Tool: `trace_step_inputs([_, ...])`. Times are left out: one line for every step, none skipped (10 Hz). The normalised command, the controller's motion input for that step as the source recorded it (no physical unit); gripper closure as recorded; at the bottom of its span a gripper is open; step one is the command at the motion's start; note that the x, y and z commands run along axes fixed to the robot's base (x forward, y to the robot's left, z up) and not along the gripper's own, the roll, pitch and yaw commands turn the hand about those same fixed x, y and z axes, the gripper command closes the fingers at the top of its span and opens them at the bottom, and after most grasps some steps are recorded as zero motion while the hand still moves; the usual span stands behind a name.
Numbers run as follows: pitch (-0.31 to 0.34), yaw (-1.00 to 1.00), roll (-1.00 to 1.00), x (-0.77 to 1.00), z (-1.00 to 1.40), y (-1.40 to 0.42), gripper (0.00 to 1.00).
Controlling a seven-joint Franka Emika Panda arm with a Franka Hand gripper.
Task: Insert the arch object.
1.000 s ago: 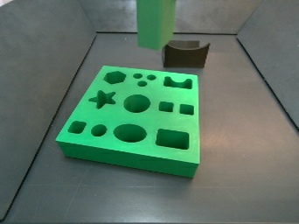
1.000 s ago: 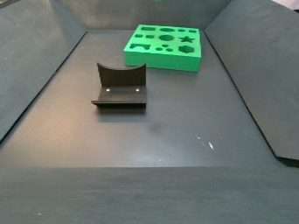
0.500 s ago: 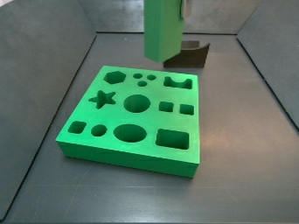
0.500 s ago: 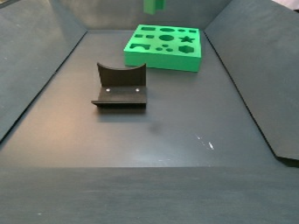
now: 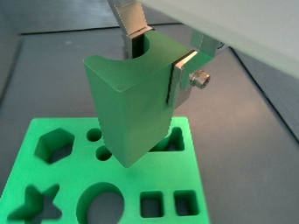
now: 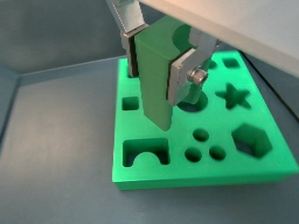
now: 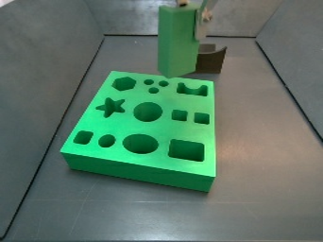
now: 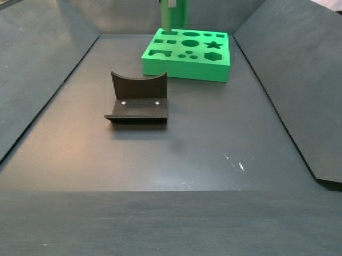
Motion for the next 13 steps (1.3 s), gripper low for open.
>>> trace_step_inputs([0.0, -0.92, 0.13, 0.05, -0.35, 0.03, 1.0])
trace_step_inputs([-0.024, -0.92, 0.13, 0.11, -0.35, 0.02, 1.0])
trace_step_inputs([-0.023, -0.92, 0.15, 0.12, -0.37, 0.01, 1.0])
trace_step_inputs([-0.031, -0.97, 0.15, 0.07, -0.36, 0.0, 1.0])
trace_step_inputs([-0.034, -0.98, 0.15, 0.07, -0.35, 0.0, 1.0])
trace_step_inputs([-0.036, -0.97, 0.14, 0.07, -0.35, 0.0, 1.0])
trace_step_inputs([-0.054, -0.99, 0.06, 0.07, -0.23, 0.0, 1.0])
trace_step_inputs([-0.05, -0.99, 0.06, 0.07, -0.22, 0.0, 1.0])
trace_step_inputs([-0.047, -1.0, 0.06, 0.06, -0.21, 0.0, 1.0])
trace_step_inputs([-0.021, -0.96, 0.0, 0.1, -0.04, 0.0, 1.0])
trace_step_inputs([0.0, -0.55, 0.0, 0.56, -0.07, 0.0, 1.0])
trace_step_inputs([0.0, -0.13, 0.0, 0.18, -0.03, 0.11, 1.0])
trace_step_inputs([0.0, 0.07, 0.0, 0.09, -0.09, 0.09, 1.0])
